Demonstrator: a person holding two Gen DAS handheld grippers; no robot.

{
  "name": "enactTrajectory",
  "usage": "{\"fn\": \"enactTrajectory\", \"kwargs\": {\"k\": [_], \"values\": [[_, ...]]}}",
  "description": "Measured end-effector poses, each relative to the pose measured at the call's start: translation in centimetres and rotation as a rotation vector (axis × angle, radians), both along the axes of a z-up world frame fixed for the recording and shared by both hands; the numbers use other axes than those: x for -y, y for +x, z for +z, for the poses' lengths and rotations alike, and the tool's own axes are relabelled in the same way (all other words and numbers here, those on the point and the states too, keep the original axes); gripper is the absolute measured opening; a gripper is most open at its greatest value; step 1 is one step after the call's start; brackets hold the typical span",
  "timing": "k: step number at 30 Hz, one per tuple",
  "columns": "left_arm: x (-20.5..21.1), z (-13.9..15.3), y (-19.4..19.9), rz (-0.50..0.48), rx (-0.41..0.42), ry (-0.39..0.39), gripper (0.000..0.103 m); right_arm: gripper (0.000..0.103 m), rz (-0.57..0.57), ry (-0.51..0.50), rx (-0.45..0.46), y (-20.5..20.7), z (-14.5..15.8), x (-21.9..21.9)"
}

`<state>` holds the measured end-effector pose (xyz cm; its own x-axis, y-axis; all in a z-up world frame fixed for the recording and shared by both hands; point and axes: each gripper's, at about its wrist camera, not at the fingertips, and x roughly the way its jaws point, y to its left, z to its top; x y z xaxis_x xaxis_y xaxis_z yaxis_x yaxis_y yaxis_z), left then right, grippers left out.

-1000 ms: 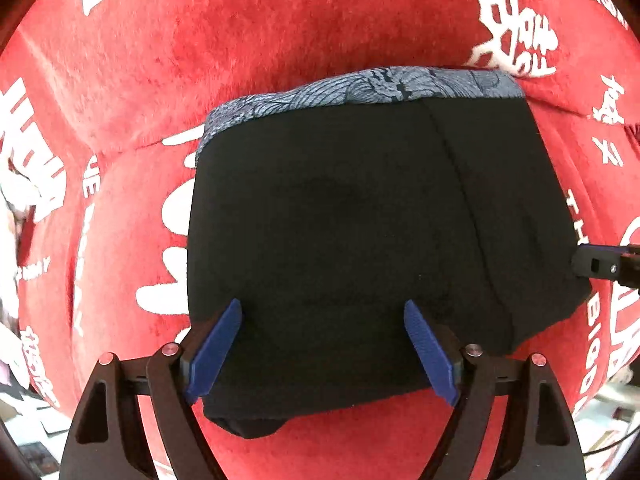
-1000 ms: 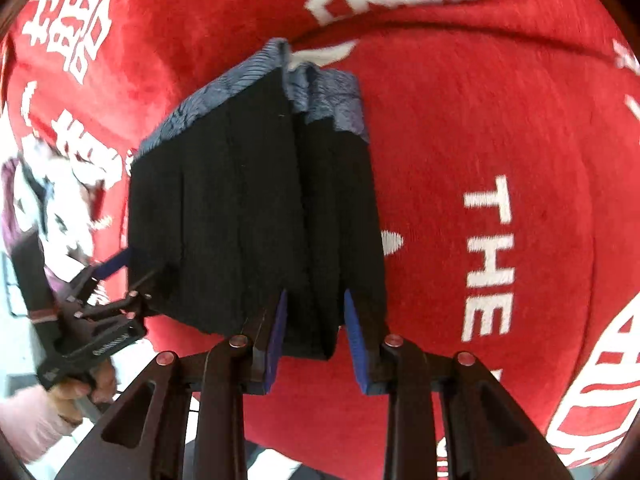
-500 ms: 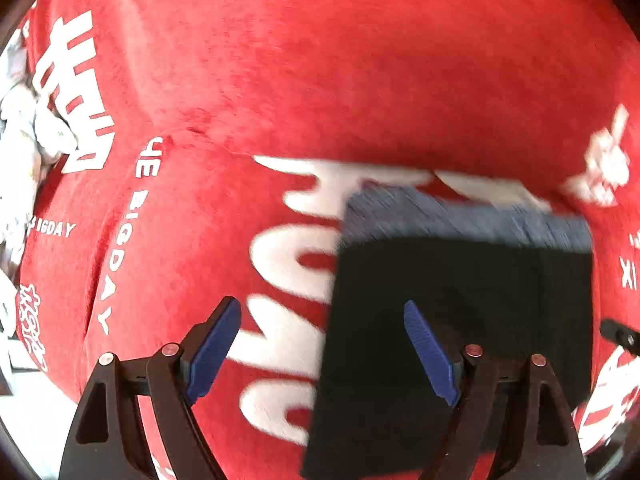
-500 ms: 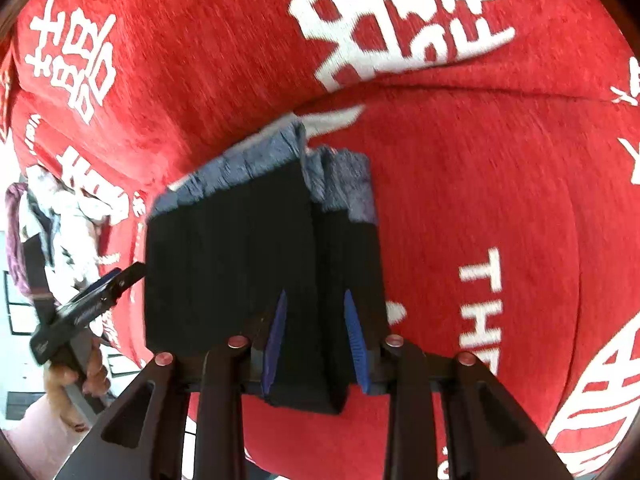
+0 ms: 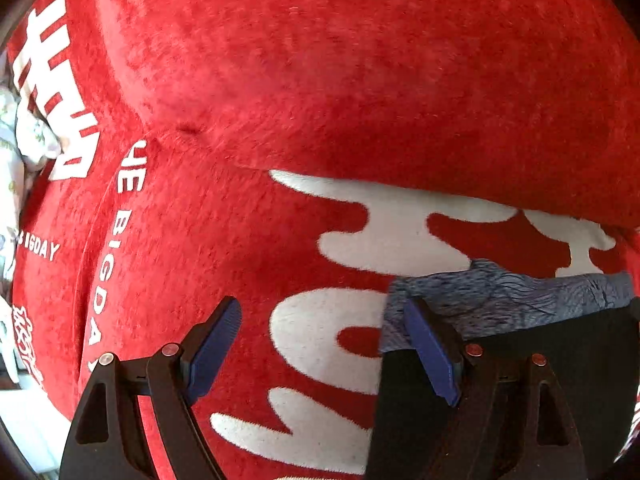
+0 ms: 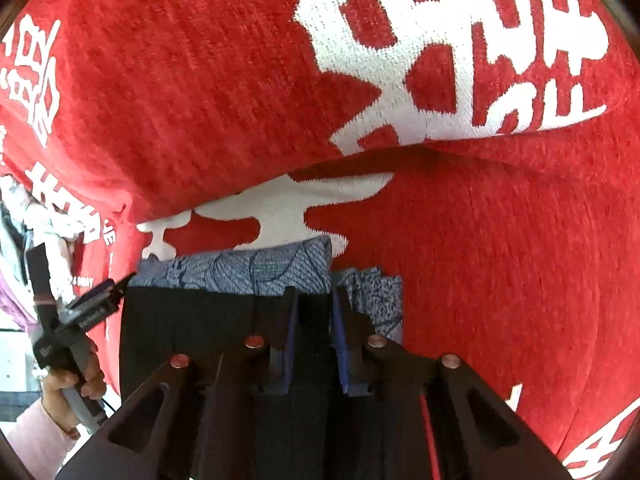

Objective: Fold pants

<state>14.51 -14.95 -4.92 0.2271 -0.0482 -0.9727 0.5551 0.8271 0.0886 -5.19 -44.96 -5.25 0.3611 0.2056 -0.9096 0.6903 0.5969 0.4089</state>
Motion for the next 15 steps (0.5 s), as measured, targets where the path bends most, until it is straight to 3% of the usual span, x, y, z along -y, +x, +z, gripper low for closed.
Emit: {"fn": "enactTrajectory", "kwargs": {"k": [4, 7, 11, 15], "values": [[-1.5, 1.8, -0.2, 0.007, 0.014, -0.007, 0.084, 0.022, -0.020, 0.003, 0.008, -0.5, 0.8, -0.4], [-2.9, 3.3, -0.7, -0.003, -0.005, -0.057, 0.084, 0.031, -0.027, 0.004, -0.003, -1.8, 1.2, -0.7], [-3.6, 4.4, -2.2, -0.064, -0.081, -0.116, 0.084, 0.036, -0.037, 0.020, -0.011, -3.9, 1.8, -1.2], [-3.8, 4.1, -4.4, -0.109, -0.153, -0.119, 0.084, 0.046, -0.058, 0.069, -0.020, -6.2, 1.9, -2.4]]}}
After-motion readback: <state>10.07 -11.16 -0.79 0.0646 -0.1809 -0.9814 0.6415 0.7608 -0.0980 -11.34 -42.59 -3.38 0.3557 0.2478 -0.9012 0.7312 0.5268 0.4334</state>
